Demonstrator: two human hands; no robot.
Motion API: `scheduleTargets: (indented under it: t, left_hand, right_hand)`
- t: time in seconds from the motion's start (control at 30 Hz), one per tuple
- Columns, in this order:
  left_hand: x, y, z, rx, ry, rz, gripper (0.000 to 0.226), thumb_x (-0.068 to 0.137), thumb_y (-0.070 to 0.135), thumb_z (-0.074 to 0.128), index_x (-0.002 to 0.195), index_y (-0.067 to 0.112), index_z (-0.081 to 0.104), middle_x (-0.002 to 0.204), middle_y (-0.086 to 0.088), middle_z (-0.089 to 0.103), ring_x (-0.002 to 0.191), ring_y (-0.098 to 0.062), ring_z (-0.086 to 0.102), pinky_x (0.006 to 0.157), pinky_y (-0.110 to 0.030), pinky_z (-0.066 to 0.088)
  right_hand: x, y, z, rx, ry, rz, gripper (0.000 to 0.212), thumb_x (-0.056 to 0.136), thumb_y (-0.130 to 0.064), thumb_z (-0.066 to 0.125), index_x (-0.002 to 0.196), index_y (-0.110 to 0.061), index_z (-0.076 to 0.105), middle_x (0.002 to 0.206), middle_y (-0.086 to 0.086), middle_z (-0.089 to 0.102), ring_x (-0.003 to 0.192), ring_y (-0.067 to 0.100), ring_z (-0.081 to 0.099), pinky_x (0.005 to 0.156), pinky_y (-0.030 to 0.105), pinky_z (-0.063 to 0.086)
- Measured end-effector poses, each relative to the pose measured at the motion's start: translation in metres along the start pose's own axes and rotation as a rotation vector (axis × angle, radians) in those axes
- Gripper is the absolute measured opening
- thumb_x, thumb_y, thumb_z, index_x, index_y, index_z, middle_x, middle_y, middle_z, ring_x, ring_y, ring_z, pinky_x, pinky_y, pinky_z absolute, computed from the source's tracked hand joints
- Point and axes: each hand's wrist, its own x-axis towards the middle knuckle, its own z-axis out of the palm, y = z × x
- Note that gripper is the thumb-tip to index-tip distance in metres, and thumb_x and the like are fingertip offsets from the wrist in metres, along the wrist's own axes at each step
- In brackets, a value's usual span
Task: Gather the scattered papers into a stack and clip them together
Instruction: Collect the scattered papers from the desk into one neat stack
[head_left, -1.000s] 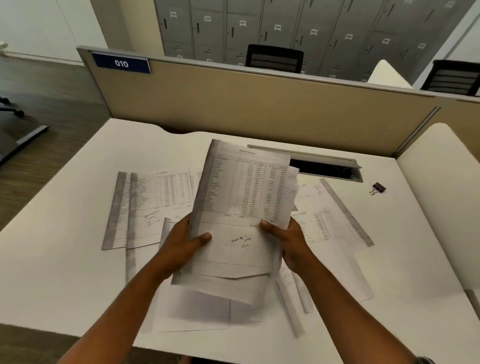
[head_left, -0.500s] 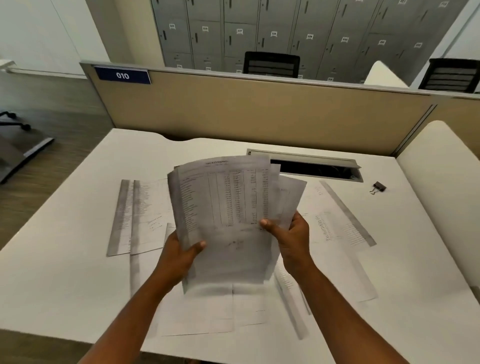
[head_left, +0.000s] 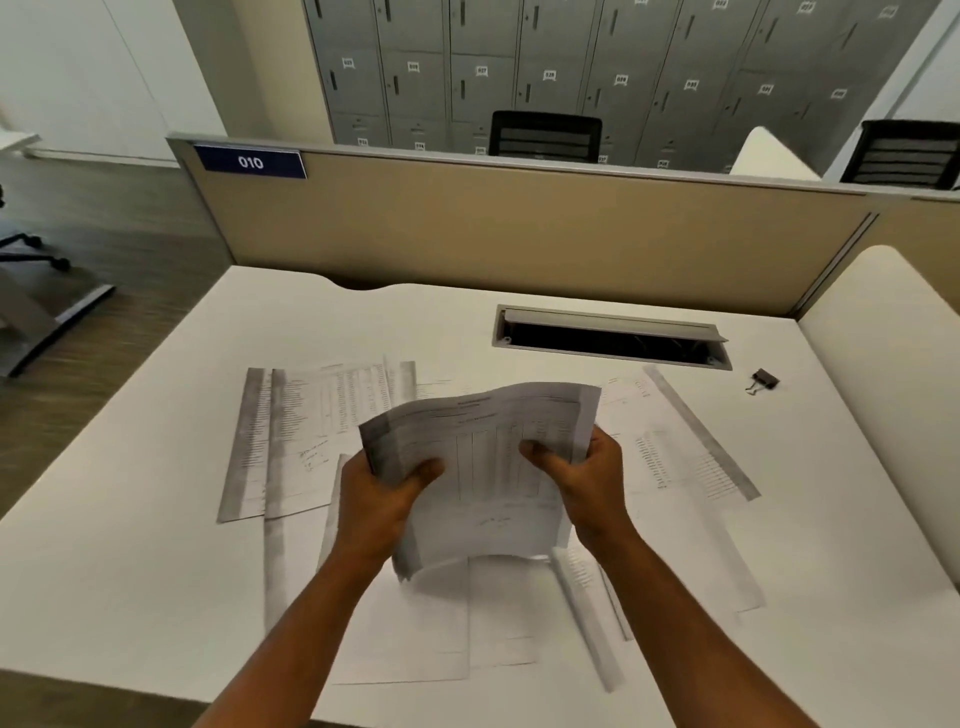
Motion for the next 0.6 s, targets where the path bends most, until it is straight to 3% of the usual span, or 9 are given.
scheduleTargets:
  t: [0.13, 0.23, 0.37, 0.47, 0.53, 0.6]
  left_hand:
    - [0.006, 0.012, -0.005, 0.045, 0.035, 0.110, 0.073, 0.061, 0.043, 0.089, 0.124, 0.019, 0.061, 0.114, 0.003, 0.068, 0.107, -0.018, 0.064, 0.086, -0.042, 0.059]
    - [0.011, 0.015, -0.010, 0.064, 0.005, 0.172, 0.068, 0.059, 0.036, 0.092, 0.118, 0.026, 0.061, 0.112, 0.014, 0.066, 0.108, -0.011, 0.060, 0.085, -0.033, 0.055]
    - [0.007, 0.009, 0.006, 0.078, -0.040, 0.099, 0.055, 0.057, 0.037, 0.092, 0.101, 0.041, 0.060, 0.097, 0.033, 0.065, 0.099, 0.004, 0.059, 0.085, -0.027, 0.053]
    - [0.014, 0.005, 0.009, 0.046, -0.015, 0.057, 0.048, 0.057, 0.032, 0.092, 0.096, 0.040, 0.065, 0.096, 0.018, 0.069, 0.097, -0.006, 0.063, 0.084, -0.033, 0.055]
    - [0.018, 0.002, 0.005, 0.056, -0.018, 0.062, 0.048, 0.056, 0.042, 0.092, 0.096, 0.041, 0.066, 0.096, 0.015, 0.069, 0.097, -0.008, 0.064, 0.083, -0.034, 0.056]
    - [0.017, -0.006, 0.004, 0.057, -0.006, 0.018, 0.058, 0.057, 0.033, 0.091, 0.107, 0.036, 0.062, 0.106, 0.011, 0.067, 0.104, -0.010, 0.062, 0.089, -0.039, 0.055]
  right_hand:
    - [0.006, -0.017, -0.006, 0.001, -0.066, -0.070, 0.056, 0.075, -0.029, 0.087, 0.124, -0.020, 0.063, 0.112, -0.002, 0.072, 0.106, 0.019, 0.069, 0.083, 0.034, 0.063]
    - [0.017, -0.021, -0.024, -0.095, -0.178, -0.100, 0.072, 0.074, -0.030, 0.085, 0.138, -0.023, 0.051, 0.121, -0.001, 0.069, 0.115, 0.022, 0.065, 0.093, 0.032, 0.060]
    - [0.009, -0.004, -0.016, -0.108, -0.237, 0.059, 0.074, 0.059, -0.032, 0.094, 0.125, -0.032, 0.060, 0.117, -0.003, 0.070, 0.111, 0.018, 0.067, 0.087, 0.037, 0.062]
    - [0.005, 0.005, -0.012, -0.071, -0.154, 0.053, 0.057, 0.060, -0.027, 0.094, 0.112, -0.029, 0.069, 0.107, -0.005, 0.076, 0.104, 0.016, 0.071, 0.081, 0.035, 0.063]
    - [0.012, 0.009, -0.024, 0.001, -0.086, 0.060, 0.056, 0.065, -0.024, 0.093, 0.115, -0.019, 0.069, 0.108, 0.000, 0.076, 0.103, 0.021, 0.072, 0.083, 0.040, 0.063]
    - [0.013, 0.014, -0.027, -0.002, -0.100, 0.080, 0.060, 0.068, -0.022, 0.093, 0.121, -0.011, 0.067, 0.113, 0.007, 0.076, 0.106, 0.025, 0.072, 0.086, 0.044, 0.062]
